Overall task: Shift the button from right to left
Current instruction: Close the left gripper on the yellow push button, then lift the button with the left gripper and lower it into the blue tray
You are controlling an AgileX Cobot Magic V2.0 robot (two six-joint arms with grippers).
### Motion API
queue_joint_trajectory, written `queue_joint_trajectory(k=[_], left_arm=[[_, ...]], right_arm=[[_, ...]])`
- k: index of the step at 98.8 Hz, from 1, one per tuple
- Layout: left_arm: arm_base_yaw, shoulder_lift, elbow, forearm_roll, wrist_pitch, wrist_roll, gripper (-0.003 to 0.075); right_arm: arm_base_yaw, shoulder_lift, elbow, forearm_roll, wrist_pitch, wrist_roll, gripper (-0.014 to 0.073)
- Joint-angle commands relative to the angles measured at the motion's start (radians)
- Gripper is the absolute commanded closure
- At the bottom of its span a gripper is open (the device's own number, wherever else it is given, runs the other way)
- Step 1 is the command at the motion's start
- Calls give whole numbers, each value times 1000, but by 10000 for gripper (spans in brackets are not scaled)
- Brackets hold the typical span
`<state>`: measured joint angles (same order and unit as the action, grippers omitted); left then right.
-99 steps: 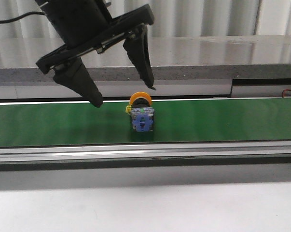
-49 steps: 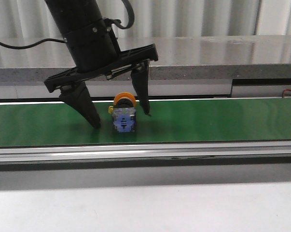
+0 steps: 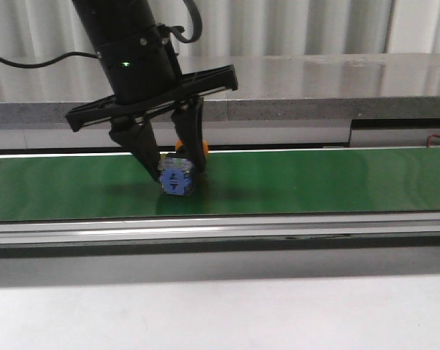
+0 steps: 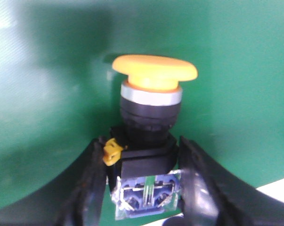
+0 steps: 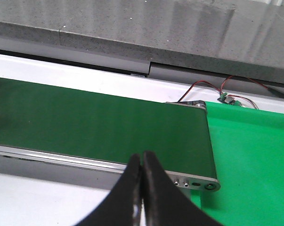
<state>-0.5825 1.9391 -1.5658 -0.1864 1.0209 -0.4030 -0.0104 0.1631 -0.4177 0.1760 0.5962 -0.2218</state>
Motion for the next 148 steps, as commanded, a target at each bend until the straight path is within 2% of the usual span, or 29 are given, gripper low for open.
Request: queue_joint_trajectory(k=[1,26,59,81,96,116,148], left_arm=[[-6,-87,-50,-4,-12,-8,666],[83,-183,-59,5,49,50,666],[350,-222,-59,16,192,244,668],[517,-224,-59,126,241,332,670],[630,-224,-59,186,244,333,670],[779,-224,-55,186,244,431,670],[937,-211,-48,236,242,565,670]], right_arm=[[-2,11,-23,3,-85,-7,661],[-2,11,-23,3,-85,-7,661],[-2,11,-23,3,-85,-7,661],[-2,11,-23,3,-85,-7,661],[-2,11,-23,3,-85,-7,661],[-2,11,-23,3,-85,-7,661],[-2,11,-23,3,-85,-7,661]])
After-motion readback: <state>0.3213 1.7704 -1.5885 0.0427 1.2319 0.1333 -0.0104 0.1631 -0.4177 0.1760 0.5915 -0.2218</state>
